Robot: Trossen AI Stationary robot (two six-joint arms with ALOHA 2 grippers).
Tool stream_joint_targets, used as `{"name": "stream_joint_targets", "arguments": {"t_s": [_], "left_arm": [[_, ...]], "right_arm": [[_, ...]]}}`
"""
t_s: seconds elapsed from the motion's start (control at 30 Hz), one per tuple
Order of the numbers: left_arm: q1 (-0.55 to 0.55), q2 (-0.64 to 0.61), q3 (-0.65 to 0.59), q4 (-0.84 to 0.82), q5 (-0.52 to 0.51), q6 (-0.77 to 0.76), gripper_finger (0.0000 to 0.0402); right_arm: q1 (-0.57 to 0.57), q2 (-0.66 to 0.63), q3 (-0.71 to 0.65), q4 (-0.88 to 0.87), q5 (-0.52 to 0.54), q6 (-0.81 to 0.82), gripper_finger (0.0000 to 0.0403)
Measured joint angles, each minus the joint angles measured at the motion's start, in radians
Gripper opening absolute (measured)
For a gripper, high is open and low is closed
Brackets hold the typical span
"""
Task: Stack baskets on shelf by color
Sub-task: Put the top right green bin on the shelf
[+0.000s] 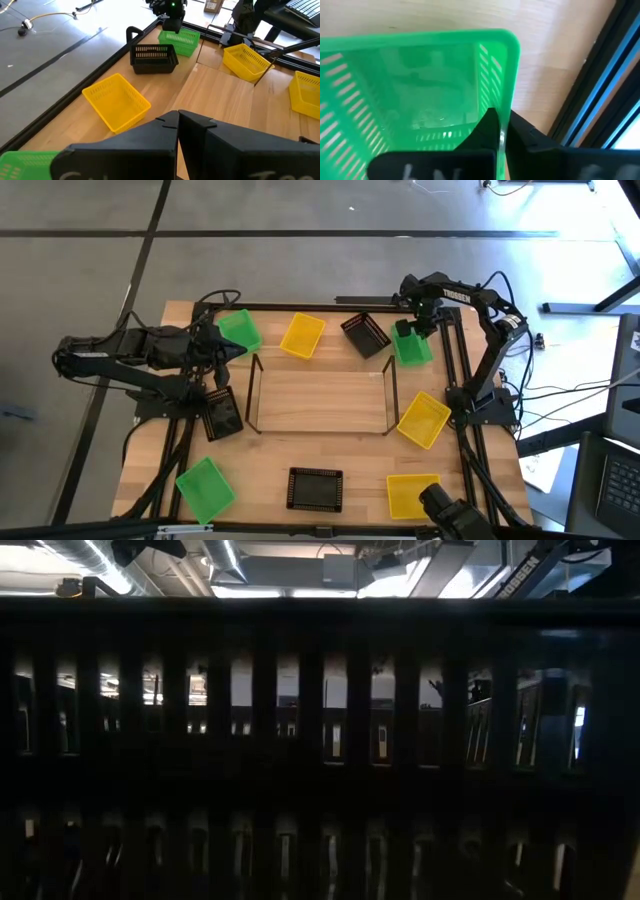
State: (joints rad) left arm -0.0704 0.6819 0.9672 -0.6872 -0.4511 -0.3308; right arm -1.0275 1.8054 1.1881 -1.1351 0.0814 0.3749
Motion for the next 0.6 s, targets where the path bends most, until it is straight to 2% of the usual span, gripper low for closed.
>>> {"name": "stream_joint_targets", "arguments": {"t_s": [0.23, 0.6], "left_arm": [[0.0, 0.0, 0.0, 0.0, 0.0, 0.001, 0.0], [0.0, 0.0, 0.0, -0.001, 0.0, 0.002, 0.0]], "right_arm": [[0.001, -0.086, 0.0, -0.024, 0.007, -0.013, 0.0004], [0.012, -0.328, 0.001, -0.05, 0.008, -0.014, 0.0002]]}}
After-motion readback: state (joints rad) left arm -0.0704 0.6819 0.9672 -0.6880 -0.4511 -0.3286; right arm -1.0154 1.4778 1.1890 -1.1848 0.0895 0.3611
